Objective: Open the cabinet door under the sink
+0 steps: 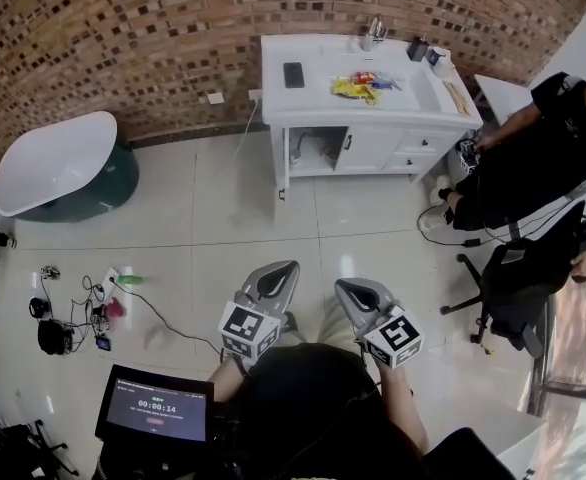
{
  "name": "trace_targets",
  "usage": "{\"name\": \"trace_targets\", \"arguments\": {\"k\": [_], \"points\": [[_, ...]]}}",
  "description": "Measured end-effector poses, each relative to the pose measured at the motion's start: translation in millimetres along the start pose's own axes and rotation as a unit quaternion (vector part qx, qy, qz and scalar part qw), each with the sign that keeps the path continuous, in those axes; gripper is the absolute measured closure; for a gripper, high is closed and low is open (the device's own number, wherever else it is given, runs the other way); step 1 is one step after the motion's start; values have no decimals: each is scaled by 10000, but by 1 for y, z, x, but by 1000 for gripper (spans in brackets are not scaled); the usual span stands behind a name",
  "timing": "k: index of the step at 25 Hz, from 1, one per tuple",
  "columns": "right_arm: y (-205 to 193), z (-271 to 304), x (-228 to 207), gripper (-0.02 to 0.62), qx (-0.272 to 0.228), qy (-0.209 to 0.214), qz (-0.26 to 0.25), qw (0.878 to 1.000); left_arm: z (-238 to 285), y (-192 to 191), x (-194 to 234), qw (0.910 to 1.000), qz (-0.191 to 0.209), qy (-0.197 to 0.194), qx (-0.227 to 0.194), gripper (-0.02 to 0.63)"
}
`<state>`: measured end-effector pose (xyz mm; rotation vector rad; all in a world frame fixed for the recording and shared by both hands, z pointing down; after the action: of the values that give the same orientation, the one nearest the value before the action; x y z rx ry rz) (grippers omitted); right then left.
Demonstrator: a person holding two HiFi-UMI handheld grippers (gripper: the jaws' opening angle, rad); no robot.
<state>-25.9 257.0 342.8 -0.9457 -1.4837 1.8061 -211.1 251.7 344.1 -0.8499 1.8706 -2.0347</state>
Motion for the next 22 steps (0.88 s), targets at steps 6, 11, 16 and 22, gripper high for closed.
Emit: {"name": "trace_targets", "arguments": {"k": [6,11,16,22], "points": [[3,-18,6,603,-43,-284,45,9996,-5,-9,-14,9997,-205,-162,3,591],[-5,-39,15,604,14,-552,22,9985,-4,-19,-24,9989,-273,-333,158,591],[-9,-57,20,604,20,-769,51,9970,-2,-23,-35,9980,-306,-478,264,591],[-7,-67,20,604,-106,-1070,138,9941,-2,-17,-42,9971,-193,-672,297,591]]}}
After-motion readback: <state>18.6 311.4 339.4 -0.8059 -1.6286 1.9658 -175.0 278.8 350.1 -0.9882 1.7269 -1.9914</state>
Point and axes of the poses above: the fingertips, and each gripper's own axes: z forward along the fingers, x to its left, y out of its top, the point moved 8 cm from there along -z, backward along the fingers, and after that the axes turned 12 degrees about -x, right-handed, at the moved point
